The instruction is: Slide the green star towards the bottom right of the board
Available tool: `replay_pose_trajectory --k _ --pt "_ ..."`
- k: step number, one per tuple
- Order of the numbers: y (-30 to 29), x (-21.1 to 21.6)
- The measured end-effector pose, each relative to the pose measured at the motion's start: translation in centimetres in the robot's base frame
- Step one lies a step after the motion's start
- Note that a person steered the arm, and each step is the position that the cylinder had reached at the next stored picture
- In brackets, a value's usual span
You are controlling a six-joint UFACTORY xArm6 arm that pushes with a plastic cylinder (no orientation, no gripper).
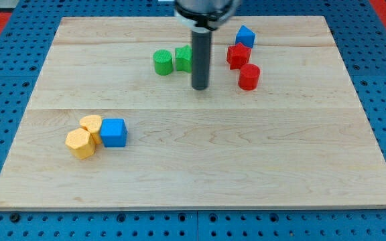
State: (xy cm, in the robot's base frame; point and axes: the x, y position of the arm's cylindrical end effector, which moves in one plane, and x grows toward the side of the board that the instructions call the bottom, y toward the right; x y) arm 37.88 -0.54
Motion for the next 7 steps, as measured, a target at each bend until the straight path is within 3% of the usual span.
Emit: replay_pose_trajectory --k 2,3,4,6,7 --pt "4.8 -4.1" --pt "0.6 -10.5" --pt "-4.0 -11.0" --pt "-2.1 -4.6" --pt "-1.4 -4.0"
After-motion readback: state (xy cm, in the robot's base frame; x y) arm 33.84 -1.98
